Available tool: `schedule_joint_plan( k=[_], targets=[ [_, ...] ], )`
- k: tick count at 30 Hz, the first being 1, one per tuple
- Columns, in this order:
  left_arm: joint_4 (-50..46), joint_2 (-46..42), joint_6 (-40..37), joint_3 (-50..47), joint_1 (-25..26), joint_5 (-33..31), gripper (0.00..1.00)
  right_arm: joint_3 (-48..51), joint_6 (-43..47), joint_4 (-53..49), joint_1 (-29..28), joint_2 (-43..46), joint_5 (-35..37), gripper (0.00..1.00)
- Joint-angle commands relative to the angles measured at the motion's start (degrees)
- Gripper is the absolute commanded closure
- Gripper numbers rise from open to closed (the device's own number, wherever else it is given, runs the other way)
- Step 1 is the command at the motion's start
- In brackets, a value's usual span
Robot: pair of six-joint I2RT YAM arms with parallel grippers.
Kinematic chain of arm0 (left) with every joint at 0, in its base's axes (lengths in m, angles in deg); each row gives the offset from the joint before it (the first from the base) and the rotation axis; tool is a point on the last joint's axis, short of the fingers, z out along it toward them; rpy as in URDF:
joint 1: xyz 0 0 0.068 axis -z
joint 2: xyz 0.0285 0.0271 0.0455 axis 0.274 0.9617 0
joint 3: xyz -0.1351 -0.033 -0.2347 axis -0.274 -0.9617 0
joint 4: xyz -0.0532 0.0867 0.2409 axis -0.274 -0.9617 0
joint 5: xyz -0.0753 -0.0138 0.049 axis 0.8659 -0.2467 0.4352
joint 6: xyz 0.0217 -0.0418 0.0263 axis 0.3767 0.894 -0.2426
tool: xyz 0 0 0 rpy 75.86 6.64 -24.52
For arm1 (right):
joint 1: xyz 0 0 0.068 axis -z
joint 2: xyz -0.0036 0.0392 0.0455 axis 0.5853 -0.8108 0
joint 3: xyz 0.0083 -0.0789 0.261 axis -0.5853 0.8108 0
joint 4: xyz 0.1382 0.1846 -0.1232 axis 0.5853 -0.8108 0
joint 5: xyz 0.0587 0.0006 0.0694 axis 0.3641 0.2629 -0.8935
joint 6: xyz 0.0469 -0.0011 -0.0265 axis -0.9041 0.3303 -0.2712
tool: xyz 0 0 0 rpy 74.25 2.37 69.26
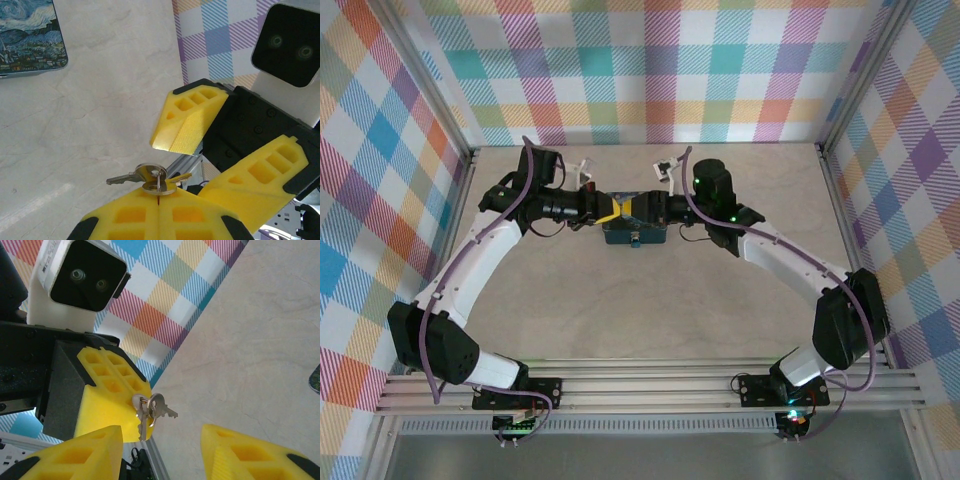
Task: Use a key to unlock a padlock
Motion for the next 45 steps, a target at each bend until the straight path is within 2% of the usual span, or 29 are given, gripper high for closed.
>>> schedule_joint_plan(
  k=[1,12,14,17,18,20,24,27,29,32,34,38,41,43,45],
  targets=[
    [-0.56,0.37,-0.09,1.78,0.57,1.67,1.0,-2.13,0.32,2.64,0.34,-0.9,-2.25,0.56],
    [-0.08,0.51,0.05,1.21,0.64,2.11,1.0,-4.44,1.73,1.2,0.34,-2.96,-3.46,0.67],
    [-0.03,0.66,0.14,1.42,0.66,2.32,1.0,-4.76,1.78,1.18,0.34,-3.32,-4.31,0.75],
    [-0.42,0.86,0.07,1.91,0.6,2.54,1.0,-4.77,1.52,1.41,0.34,-3.78,-5.44,0.97],
    [-0.64,1.01,0.19,2.29,0.57,2.64,1.0,-4.99,0.87,1.3,0.42,-3.72,-5.51,1.0],
    [0.53,1.26,0.93,2.15,0.57,3.38,1.0,-6.53,1.13,-0.82,0.72,-3.23,-5.95,1.0],
    [3.38,1.38,2.42,0.84,0.66,2.81,1.0,-12.21,7.85,-13.6,1.96,-3.39,-6.44,1.0],
    [5.81,-0.62,3.17,-2.06,0.58,0.82,1.0,-12.67,6.69,-16.9,3.76,-2.98,-5.79,1.0],
    [8.08,-1.43,2.16,-4.67,0.53,0.44,1.0,-16.47,8.9,-21.97,5.47,-3.6,-8.81,1.0],
    [9.06,-1.08,1.27,-5.65,0.39,-1.12,0.82,-27.38,21.72,-41.42,7.53,-7.9,-10.5,1.0],
    [9.49,-2.66,0.81,-6.34,0.57,-4.14,0.73,-30.51,28.26,-50.51,8.16,-9.77,-9.45,1.0],
    [13.34,-9.22,-2.01,-11.56,0.66,-11.11,0.64,-32.72,38.22,-60.96,8.08,-10.35,-3.58,1.0],
    [23.16,-12.68,-8.0,-16.98,0.74,-9.04,0.61,-44.85,50.27,-73.92,8.27,-15.6,-0.99,1.0],
    [27.44,-13.53,-8.45,-18.43,0.75,-9.85,0.6,-44.46,48.54,-71.44,8.79,-15.54,-3.23,1.0],
    [27.79,-12.69,-8.4,-17.09,1.3,-9.55,0.56,-43.26,48.17,-70.53,7.78,-15.48,-4.96,1.0]
  ],
)
